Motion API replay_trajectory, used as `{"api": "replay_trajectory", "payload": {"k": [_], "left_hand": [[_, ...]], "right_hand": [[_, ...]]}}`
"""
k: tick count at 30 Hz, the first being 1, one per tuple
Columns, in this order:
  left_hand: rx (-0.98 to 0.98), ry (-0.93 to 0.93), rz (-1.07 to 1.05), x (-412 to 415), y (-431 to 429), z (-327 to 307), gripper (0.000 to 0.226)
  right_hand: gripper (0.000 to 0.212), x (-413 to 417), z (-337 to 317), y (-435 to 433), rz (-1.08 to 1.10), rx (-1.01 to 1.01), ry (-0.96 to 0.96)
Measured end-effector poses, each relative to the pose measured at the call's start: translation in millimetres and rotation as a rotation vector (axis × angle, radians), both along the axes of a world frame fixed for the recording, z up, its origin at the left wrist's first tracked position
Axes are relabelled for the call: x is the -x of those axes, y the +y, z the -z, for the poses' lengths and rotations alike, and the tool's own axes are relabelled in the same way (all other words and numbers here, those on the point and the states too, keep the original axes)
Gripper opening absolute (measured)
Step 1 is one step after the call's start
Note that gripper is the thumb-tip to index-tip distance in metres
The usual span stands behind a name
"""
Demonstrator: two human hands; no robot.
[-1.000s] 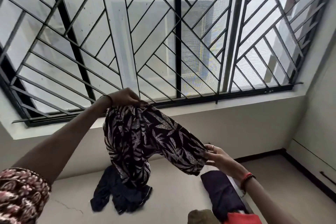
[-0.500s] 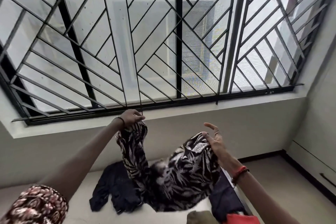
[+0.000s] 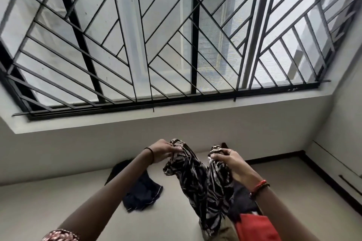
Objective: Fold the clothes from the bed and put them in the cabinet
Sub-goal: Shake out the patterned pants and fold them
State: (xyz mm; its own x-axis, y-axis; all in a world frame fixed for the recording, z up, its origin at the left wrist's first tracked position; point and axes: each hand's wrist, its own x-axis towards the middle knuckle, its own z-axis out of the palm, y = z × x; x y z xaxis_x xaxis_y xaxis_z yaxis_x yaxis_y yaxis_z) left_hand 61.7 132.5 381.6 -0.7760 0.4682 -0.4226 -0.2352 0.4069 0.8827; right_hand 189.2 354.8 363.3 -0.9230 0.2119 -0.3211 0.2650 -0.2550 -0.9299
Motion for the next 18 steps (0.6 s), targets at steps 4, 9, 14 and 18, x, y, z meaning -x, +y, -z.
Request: {"api": "replay_trajectory", "payload": {"k": [4,9,14,18], "left_hand": [[0.109,0.100,0.115,-15,10,5,0.036],[0.341,0.398,0.191,-26,22,2,0.056],[0.198,0.285,0.005,-32,22,0,0.050],[-0.014,0.077,-0.057,-42,23,-2,0.025]], "right_hand": [[0.023,-11,8,5,0.004,0.061,-0.066],[0.023,-11,14,13,0.062,0.146,-0.058],[0.017,-6,10,13,0.135,0.014,0.021],[0.036,6,8,6,0.108,-0.355,0.052]]}}
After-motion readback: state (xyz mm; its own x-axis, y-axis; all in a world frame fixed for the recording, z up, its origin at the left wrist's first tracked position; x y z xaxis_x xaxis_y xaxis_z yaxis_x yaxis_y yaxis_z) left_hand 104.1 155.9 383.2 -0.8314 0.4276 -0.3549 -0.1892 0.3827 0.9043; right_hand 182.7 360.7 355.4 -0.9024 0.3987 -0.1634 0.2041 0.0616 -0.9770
